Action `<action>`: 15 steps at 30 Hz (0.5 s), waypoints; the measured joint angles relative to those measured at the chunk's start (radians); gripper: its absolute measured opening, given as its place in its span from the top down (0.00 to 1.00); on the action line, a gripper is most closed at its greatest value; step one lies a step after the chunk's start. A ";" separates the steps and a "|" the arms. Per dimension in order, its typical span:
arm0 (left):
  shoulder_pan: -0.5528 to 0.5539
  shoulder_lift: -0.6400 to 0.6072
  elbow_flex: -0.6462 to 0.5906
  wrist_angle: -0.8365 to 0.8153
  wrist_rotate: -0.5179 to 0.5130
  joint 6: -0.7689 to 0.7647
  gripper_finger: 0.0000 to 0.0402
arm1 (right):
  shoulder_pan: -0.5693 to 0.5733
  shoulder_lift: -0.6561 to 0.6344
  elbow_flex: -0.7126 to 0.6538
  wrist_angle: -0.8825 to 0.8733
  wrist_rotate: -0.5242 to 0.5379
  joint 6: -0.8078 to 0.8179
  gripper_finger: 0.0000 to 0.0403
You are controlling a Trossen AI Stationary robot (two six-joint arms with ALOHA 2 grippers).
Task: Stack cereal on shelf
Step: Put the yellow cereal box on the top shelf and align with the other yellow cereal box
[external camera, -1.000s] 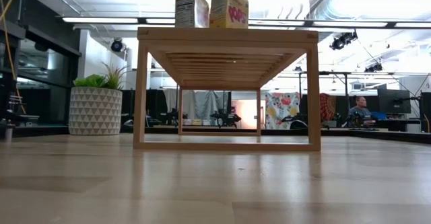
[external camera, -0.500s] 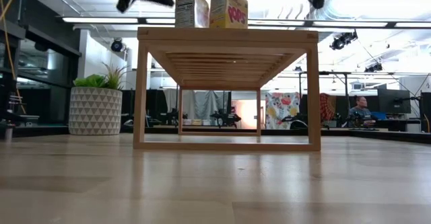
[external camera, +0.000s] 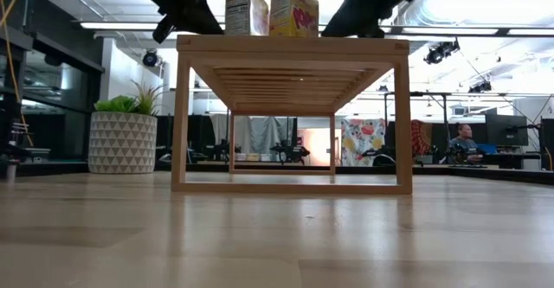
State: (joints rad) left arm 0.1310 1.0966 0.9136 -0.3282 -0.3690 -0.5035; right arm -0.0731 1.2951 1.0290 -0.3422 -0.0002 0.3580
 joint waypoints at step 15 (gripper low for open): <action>-0.058 0.124 0.000 0.065 0.043 -0.111 1.00 | -0.071 0.018 0.000 0.023 -0.004 -0.071 1.00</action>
State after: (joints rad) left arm 0.0730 1.2203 0.9138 -0.2633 -0.3263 -0.6149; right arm -0.1440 1.3128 1.0294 -0.3195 -0.0037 0.2867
